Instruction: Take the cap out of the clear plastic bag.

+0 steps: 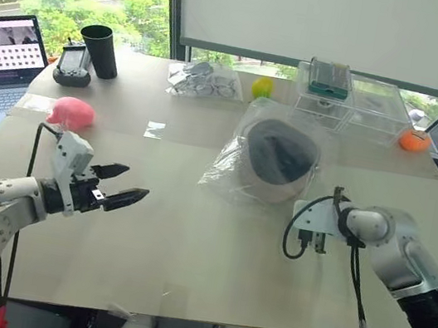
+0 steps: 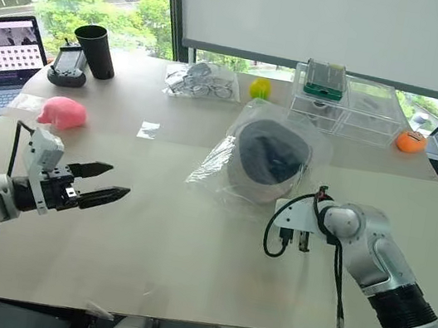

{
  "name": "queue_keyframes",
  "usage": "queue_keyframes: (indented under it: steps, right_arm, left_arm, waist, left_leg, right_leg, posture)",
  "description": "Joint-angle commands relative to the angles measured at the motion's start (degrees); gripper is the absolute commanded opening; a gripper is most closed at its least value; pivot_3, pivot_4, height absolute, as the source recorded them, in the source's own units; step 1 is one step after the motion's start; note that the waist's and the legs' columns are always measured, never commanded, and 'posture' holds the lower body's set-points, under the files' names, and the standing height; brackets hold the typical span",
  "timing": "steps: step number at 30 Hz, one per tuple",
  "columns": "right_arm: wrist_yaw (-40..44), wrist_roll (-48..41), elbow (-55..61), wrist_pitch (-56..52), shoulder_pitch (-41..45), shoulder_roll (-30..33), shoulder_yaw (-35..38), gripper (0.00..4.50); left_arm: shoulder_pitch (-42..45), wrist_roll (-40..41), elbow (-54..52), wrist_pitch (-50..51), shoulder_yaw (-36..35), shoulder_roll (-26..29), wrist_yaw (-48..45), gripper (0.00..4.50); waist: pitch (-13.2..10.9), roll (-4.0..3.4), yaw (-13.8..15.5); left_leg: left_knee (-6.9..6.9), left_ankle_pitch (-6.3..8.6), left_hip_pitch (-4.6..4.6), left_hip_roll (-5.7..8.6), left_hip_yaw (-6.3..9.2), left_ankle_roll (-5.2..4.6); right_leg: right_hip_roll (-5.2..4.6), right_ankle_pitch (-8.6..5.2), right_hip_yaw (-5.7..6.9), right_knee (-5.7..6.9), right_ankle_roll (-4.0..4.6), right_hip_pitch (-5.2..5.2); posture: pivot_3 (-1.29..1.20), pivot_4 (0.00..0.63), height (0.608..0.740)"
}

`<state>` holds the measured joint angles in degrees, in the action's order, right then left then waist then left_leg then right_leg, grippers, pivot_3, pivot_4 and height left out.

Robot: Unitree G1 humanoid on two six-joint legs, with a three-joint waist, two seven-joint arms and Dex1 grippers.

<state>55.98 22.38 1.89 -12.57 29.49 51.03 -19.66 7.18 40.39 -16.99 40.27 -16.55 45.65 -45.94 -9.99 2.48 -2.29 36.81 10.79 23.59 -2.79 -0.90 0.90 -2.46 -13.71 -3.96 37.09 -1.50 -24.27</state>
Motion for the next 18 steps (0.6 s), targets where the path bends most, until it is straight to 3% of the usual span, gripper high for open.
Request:
queue_keyframes:
  steps: [1, 3, 10, 18]
  right_arm:
    - [-0.1, -0.8, 2.9, -0.5, -0.7, 0.1, 2.5, 2.10]
    - [3.2, -4.5, 6.2, -4.3, -1.4, 0.2, 4.3, 2.70]
    - [13.7, -15.7, 18.1, -14.3, -6.7, 6.6, 11.8, 2.70]
    - [14.5, -28.8, 24.7, -26.0, -7.8, 8.4, 23.4, 2.70]
  left_arm:
    - [1.4, 0.0, -1.2, -0.6, 0.1, 0.3, -0.6, 4.50]
    - [1.7, 0.0, -1.1, -0.7, 0.5, 0.2, -0.8, 4.50]
    - [2.9, -1.2, -0.8, -1.7, 3.4, 0.3, -2.4, 4.50]
    - [10.9, -6.4, 1.5, -6.2, 10.6, -0.3, -6.3, 4.50]
  waist:
    - [0.0, 0.00, -0.1]
    - [0.0, 0.00, -0.1]
    - [0.0, 0.00, 0.0]
    - [0.0, 0.01, 0.3]
  left_leg:
    - [0.00, 0.00, 0.00, 0.00, 0.00, 0.00]
    - [0.00, 0.00, 0.00, 0.00, 0.00, 0.00]
    - [0.00, 0.00, 0.03, 0.00, 0.02, 0.00]
    - [0.01, 0.00, 0.01, 0.00, 0.01, 0.00]
  right_leg:
    - [0.00, 0.00, 0.00, 0.00, 0.00, 0.00]
    - [0.01, 0.00, 0.00, 0.00, 0.00, 0.00]
    - [0.00, -0.04, 0.01, -0.01, -0.08, 0.01]
    - [0.01, -0.10, 0.01, -0.01, -0.17, 0.01]
  posture:
    - [0.00, 0.150, 0.740]
    - [0.00, 0.150, 0.740]
    - [0.00, 0.150, 0.740]
    - [0.00, 0.150, 0.740]
